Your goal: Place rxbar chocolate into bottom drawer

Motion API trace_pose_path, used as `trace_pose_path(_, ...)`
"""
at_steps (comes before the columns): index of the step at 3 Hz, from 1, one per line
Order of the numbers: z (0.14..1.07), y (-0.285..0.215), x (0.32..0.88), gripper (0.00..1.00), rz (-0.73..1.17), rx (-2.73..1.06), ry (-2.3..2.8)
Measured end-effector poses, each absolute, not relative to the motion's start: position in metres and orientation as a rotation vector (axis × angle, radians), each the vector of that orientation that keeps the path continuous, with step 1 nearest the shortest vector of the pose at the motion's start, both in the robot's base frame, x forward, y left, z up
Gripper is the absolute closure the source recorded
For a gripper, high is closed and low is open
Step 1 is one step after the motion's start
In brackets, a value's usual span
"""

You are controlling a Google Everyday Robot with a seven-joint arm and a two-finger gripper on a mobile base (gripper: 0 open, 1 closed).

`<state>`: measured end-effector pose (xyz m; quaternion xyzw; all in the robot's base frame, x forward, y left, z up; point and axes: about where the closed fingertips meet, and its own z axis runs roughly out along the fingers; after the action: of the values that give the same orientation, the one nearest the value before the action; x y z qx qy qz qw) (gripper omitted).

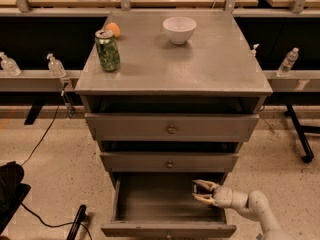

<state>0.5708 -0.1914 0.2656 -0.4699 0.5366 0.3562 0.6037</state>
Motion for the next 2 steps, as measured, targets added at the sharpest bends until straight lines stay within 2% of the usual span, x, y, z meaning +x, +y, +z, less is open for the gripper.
trace_pose_path(1, 0.2651, -0.1883, 0.5712, 0.04, 0.829, -1.088, 1.24)
trace_pose_path(2, 0.2648, -0.1866, 0.5714, 0.0, 0.832, -1.089, 1.239)
